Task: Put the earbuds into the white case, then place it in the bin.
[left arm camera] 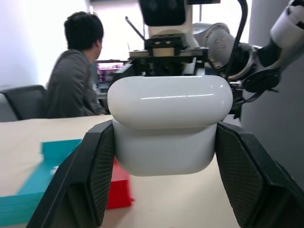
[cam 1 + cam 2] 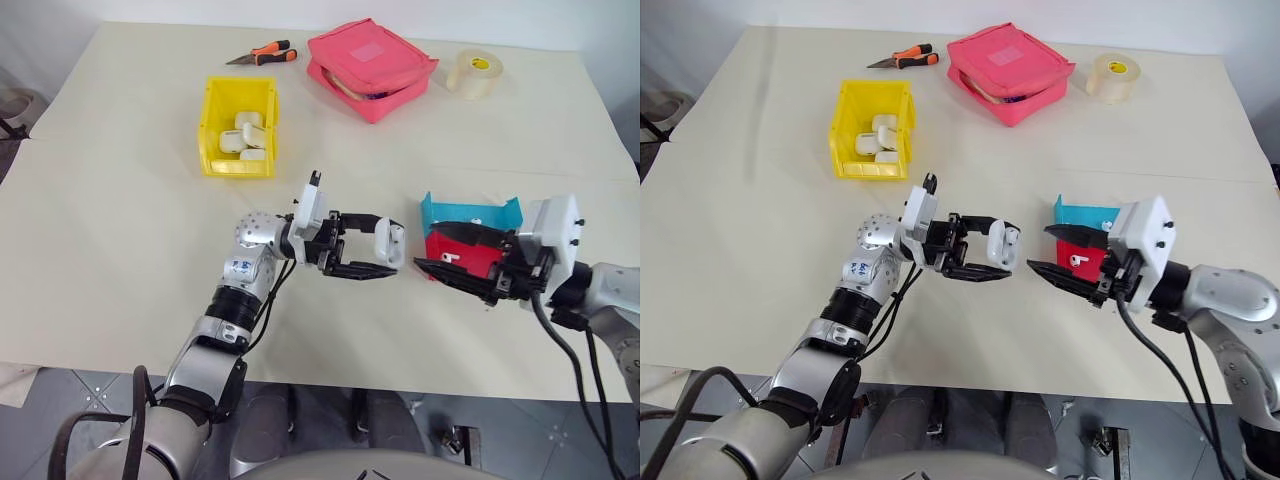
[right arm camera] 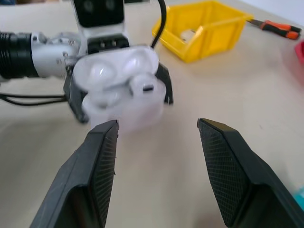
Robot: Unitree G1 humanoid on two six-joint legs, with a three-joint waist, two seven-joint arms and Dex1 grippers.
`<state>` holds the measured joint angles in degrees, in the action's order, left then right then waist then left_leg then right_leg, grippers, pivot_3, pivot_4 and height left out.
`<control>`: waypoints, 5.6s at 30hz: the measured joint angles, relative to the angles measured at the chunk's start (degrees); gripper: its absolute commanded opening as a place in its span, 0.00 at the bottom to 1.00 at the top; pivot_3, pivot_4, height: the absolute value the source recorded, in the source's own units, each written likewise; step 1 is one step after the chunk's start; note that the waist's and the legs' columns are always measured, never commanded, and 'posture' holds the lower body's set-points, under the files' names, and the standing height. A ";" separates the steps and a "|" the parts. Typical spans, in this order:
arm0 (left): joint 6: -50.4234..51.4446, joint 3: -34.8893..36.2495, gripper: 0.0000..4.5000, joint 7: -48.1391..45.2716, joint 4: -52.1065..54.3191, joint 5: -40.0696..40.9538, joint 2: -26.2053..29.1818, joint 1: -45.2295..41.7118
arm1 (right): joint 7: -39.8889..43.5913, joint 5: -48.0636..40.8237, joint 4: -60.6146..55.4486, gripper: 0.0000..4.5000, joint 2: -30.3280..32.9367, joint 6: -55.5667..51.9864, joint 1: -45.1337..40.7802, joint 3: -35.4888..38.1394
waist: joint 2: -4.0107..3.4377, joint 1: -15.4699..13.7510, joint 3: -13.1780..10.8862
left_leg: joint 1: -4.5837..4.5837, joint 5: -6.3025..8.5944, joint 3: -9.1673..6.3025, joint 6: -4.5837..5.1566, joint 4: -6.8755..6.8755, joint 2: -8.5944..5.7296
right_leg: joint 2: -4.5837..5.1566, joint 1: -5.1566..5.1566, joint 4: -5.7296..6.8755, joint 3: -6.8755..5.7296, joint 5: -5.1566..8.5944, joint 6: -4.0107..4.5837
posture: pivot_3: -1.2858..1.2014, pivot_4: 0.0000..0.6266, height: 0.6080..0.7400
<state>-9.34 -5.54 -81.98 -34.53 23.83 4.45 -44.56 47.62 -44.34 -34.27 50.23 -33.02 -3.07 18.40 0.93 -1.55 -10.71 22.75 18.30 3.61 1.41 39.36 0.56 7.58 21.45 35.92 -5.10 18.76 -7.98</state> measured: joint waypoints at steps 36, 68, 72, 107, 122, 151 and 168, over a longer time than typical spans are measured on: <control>-3.79 2.62 0.62 4.90 0.22 -1.20 -0.80 0.93 | -11.15 23.64 40.03 0.49 2.01 -46.06 -46.67 -26.14 | -0.01 0.19 0.00 | 0.53 -0.02 -0.35 -0.01 0.29 -0.01 | 0.08 0.17 0.00 -0.43 -0.01 0.01 | 0.52 0.24 1.00; -2.40 0.94 0.62 3.49 2.78 -1.21 -1.01 2.65 | -10.99 31.00 58.41 0.49 -5.05 -41.25 -52.80 -31.62 | -0.03 0.40 0.01 | 0.54 -0.02 -0.02 -0.01 0.29 0.00 | 0.06 0.18 0.01 -0.46 -0.02 0.00 | 0.52 0.24 1.00; -2.37 0.95 0.62 3.56 2.92 -1.21 -0.75 2.65 | -9.63 31.77 59.75 0.49 -5.15 -40.74 -53.72 -32.54 | -0.03 0.45 0.01 | 0.54 -0.02 -0.03 -0.01 0.29 0.01 | 0.05 0.18 0.01 -0.46 -0.01 0.00 | 0.52 0.24 1.00; -3.48 1.14 0.62 4.73 2.65 -1.23 0.55 2.54 | -3.79 35.38 59.16 0.00 -4.33 -40.19 -56.84 -35.82 | -0.06 0.43 -0.01 | 0.55 -0.02 -0.05 -0.01 0.29 0.00 | 0.06 0.18 0.00 -0.48 -0.01 0.00 | 0.52 0.24 1.00; -3.81 1.04 0.62 5.22 2.55 -1.35 -0.92 2.56 | 4.49 39.93 51.91 0.27 3.94 -27.58 -51.70 -36.37 | -0.06 0.42 -0.01 | 0.57 -0.03 0.08 -0.04 0.27 0.04 | 0.04 0.18 -0.04 -0.55 -0.01 0.00 | 0.52 0.24 1.00; -1.88 2.05 0.62 7.61 5.65 -1.17 0.75 5.74 | 22.60 50.28 55.10 0.27 6.82 -21.38 -54.82 -47.34 | -0.10 0.35 -0.03 | 0.57 -0.03 -0.04 -0.04 0.30 0.01 | 0.07 0.18 -0.04 -0.56 -0.02 0.00 | 0.52 0.24 1.00; -0.06 2.21 0.62 9.62 9.39 -1.18 2.01 7.56 | 23.17 54.84 61.50 0.27 1.97 -15.68 -54.85 -47.39 | -0.11 0.42 -0.04 | 0.57 -0.04 -0.01 -0.05 0.30 0.00 | 0.06 0.18 -0.03 -0.57 -0.02 0.00 | 0.52 0.24 1.00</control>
<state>-9.40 -3.33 -72.36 -25.14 22.65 6.46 -36.99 70.80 10.51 27.24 52.20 -48.71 -57.92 -28.99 0.83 -1.13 -10.75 23.32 18.26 3.60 1.35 39.67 0.57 7.65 21.62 35.89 -5.66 18.75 -7.98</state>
